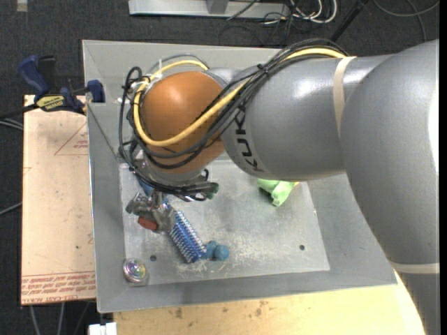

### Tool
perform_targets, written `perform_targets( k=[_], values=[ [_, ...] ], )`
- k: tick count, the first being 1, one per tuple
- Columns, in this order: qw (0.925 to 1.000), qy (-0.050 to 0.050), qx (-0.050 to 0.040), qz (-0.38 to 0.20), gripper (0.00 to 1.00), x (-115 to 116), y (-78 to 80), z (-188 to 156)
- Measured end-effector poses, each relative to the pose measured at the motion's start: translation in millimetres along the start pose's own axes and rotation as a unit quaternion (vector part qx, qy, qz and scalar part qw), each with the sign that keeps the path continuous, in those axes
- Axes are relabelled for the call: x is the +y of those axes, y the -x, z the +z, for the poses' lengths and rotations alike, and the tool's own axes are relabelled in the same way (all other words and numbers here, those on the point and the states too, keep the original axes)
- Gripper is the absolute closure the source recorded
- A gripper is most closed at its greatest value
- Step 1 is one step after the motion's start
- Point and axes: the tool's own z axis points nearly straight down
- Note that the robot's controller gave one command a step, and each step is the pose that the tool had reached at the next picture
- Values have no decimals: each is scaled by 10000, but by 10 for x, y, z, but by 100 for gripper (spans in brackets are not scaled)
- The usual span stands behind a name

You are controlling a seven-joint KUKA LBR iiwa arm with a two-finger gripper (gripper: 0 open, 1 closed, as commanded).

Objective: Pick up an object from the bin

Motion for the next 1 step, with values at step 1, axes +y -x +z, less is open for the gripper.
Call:
perform_targets(
  k=[1],
  values=[
    [10000,-6,-5,17,100,-2,10,-151]
  ],
)
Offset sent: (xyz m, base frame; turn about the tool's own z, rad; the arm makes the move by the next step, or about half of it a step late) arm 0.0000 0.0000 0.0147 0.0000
